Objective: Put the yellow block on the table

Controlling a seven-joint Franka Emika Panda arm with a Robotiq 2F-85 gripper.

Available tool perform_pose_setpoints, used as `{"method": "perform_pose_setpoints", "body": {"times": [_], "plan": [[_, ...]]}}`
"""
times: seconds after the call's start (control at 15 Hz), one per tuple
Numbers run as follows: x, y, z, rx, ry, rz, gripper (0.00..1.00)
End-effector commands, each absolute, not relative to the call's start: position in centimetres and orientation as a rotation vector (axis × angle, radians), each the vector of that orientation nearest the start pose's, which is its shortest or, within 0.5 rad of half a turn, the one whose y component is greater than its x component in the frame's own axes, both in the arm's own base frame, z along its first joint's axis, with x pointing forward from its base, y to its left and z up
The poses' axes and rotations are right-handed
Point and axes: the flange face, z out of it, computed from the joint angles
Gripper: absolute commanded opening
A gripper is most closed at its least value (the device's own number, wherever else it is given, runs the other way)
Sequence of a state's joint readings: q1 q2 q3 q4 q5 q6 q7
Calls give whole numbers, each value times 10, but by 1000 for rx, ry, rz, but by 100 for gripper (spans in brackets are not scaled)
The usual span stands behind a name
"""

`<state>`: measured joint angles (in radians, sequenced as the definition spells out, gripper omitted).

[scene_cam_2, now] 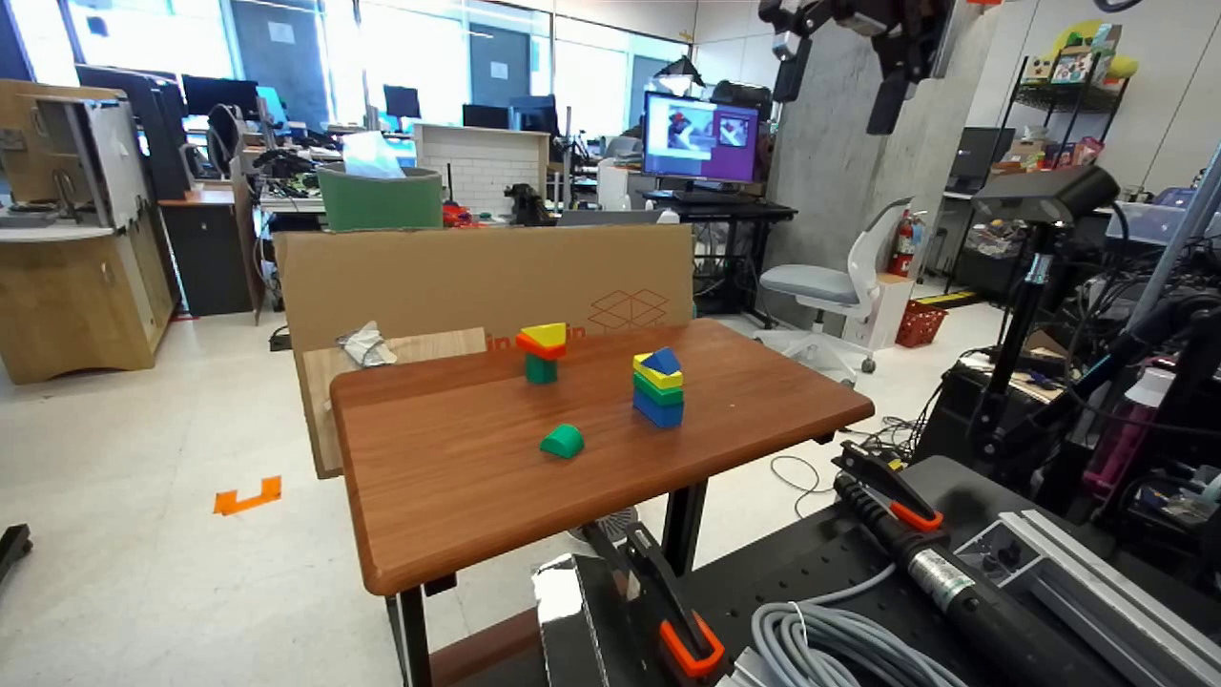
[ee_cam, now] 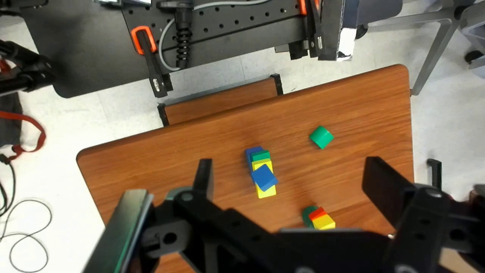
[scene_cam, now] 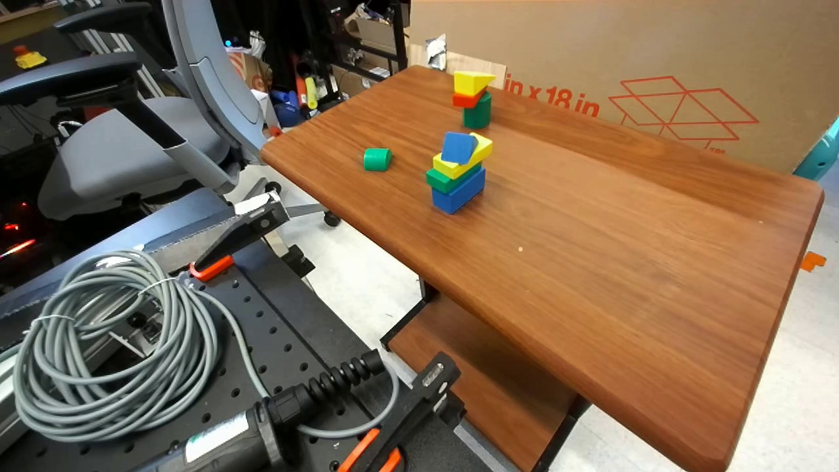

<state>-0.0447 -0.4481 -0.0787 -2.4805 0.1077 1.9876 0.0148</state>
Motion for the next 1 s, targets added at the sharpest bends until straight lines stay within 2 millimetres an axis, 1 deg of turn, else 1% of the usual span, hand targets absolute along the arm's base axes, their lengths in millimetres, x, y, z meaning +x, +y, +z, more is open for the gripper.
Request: {"method": "perform_pose_setpoints", "body": {"times": [0.0,0.2,0.6,0.8,0.93], "plan": [[438,-17,436,-3040,196,31,100],[476,4,422,-3072,120,26,100],[553,37,397,-3107,88,69,100],[585,54,383,-3155,110,58,100],[601,67,370,-3180,149,63,100]]}}
